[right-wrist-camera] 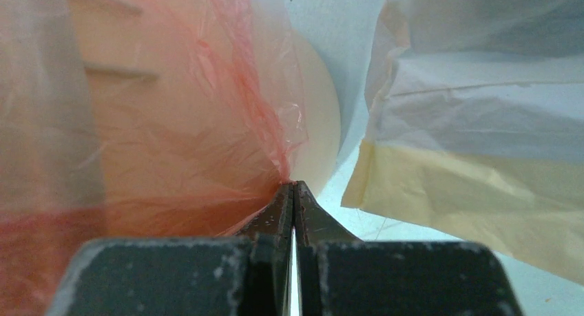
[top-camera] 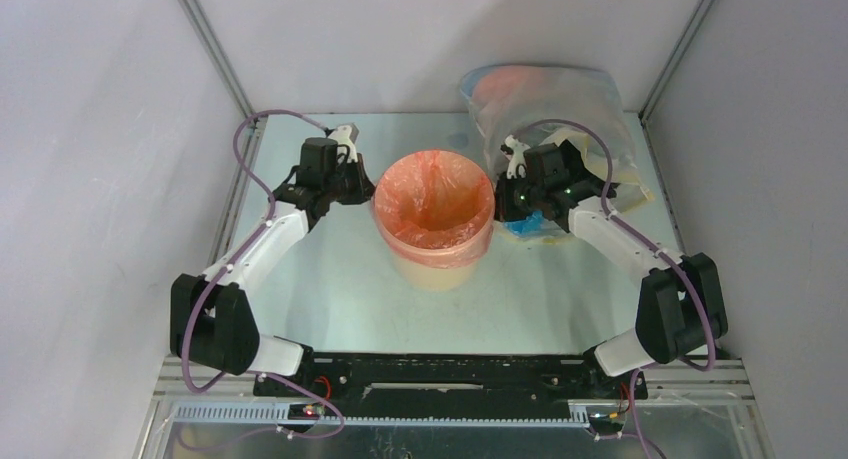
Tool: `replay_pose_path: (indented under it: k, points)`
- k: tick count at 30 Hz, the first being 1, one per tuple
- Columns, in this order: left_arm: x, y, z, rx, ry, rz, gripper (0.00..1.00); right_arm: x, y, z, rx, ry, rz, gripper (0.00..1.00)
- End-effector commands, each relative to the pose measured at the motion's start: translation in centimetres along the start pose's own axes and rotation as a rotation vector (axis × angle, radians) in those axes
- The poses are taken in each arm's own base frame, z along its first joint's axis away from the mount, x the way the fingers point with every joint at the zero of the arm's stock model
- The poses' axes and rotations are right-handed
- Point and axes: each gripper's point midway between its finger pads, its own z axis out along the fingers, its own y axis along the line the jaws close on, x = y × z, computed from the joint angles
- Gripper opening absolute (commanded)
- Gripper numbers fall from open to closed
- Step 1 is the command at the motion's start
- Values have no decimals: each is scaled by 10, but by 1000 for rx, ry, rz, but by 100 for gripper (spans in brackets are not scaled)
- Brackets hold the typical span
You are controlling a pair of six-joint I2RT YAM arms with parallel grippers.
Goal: Put the trash bags into the trash bin
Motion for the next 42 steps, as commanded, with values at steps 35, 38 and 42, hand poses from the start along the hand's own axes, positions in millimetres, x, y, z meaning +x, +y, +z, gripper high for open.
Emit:
replay_pose_path:
  k: [35,38,42]
  points:
    - [-26,46,-48,-208,-300,-161,38,-48,20,-10,122,-277,-84,37]
    - [-30,45,-61,-213,-344,-178,44,-63,29,-37,157,-322,-124,39]
    - [-31,45,-78,-219,-398,-221,46,-87,38,-76,250,-394,-187,39]
